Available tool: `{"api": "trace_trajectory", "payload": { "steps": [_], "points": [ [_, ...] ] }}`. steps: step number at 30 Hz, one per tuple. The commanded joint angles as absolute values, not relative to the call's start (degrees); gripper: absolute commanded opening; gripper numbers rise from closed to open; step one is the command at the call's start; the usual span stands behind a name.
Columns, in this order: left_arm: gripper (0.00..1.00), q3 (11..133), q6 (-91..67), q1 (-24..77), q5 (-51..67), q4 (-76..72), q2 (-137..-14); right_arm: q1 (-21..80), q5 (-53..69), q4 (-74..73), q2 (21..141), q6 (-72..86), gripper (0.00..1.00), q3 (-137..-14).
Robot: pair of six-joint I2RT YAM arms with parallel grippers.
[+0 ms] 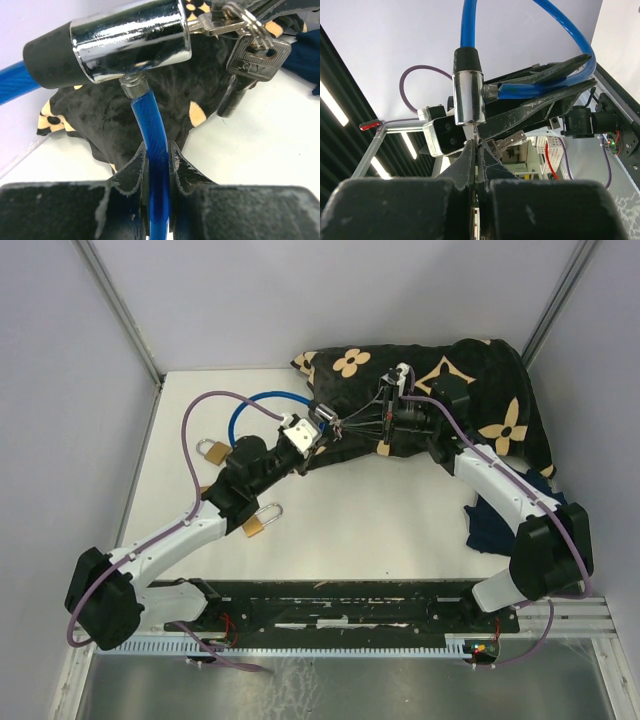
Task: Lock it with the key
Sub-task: Lock the lock.
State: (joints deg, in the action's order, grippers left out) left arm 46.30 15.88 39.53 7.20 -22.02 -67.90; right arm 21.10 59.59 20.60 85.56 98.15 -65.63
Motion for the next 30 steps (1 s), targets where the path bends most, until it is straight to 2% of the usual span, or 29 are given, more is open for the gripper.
{"api": "trace_trajectory", "payload": {
  "steps": [1, 5, 9, 19, 30],
  "points": [
    [0.03, 53.28, 18.85, 40.03, 16.75, -26.87, -65.99, 20.34, 59.06, 18.07, 87.24, 95.67, 0.02, -66.49],
    [0.03, 54.12, 18.94, 38.17, 17.7, -23.38, -65.85, 19.46, 59.87, 11.62, 87.12, 89.58, 0.01, -68.73],
    [0.03, 55.26, 16.07, 36.46, 21.42, -22.44, -66.4, 18.75, 59.38, -6.1, 87.36, 74.66, 0.01, -75.62],
    [0.03, 57.4, 13.71, 36.24, 24.31, -22.07, -68.18, 18.61, 58.7, -22.36, 89.61, 59.09, 0.02, -83.43],
    [0.03, 58.89, 9.69, 35.87, 28.25, -21.71, -70.14, 19.25, 50.65, -51.76, 94.29, 28.17, 0.02, -102.12]
  ]
}}
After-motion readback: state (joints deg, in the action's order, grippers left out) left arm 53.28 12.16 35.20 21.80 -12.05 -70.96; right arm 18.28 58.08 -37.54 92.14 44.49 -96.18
